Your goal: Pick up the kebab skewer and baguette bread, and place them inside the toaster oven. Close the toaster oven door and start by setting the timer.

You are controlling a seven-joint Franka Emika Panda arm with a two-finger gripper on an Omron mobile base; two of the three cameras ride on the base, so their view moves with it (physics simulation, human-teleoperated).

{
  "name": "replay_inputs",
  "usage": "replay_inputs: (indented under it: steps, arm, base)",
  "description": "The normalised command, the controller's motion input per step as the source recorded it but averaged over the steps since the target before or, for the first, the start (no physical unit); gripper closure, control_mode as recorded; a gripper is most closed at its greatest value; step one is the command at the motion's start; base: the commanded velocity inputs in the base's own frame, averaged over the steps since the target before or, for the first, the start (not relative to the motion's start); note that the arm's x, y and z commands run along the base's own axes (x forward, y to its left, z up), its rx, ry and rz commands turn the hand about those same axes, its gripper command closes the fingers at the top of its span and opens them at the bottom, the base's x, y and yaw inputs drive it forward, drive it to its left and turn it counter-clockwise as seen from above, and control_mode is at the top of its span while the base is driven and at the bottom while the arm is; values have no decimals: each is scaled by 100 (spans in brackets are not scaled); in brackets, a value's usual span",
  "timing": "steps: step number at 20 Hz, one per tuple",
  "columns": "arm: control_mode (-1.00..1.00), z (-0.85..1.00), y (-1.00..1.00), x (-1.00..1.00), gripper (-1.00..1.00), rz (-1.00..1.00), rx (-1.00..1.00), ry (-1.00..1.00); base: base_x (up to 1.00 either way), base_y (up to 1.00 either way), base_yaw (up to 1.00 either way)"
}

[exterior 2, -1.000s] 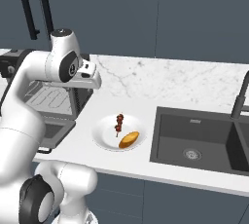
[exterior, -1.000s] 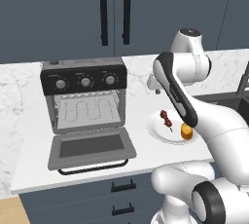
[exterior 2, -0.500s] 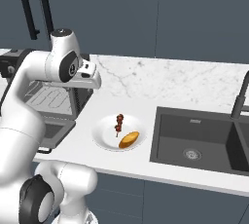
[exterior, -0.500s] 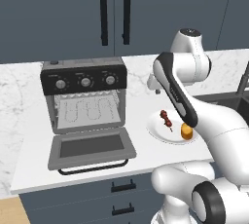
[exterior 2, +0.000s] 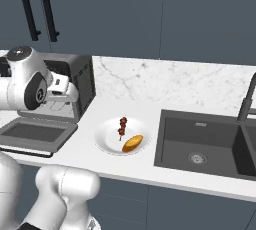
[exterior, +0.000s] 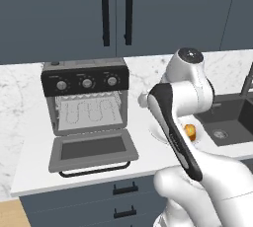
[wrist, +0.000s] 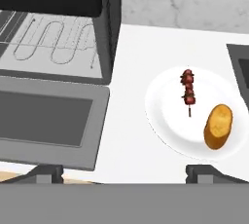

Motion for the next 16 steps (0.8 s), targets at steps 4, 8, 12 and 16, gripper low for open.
replay_inputs:
  steps: [4, 8, 12, 16]
  arm:
    - [-100, -13, 100, -59, -100, -13, 0, -27]
    - [-100, -9, 100, -18, -100, -17, 0, -26]
    - [-100, -10, 100, -8, -100, -12, -1, -27]
    - [-100, -2, 81, 52, -100, -6, 0, -19]
  base:
    - [0, 0, 0]
    - [0, 0, 0]
    - [0, 0, 0]
    - [0, 0, 0]
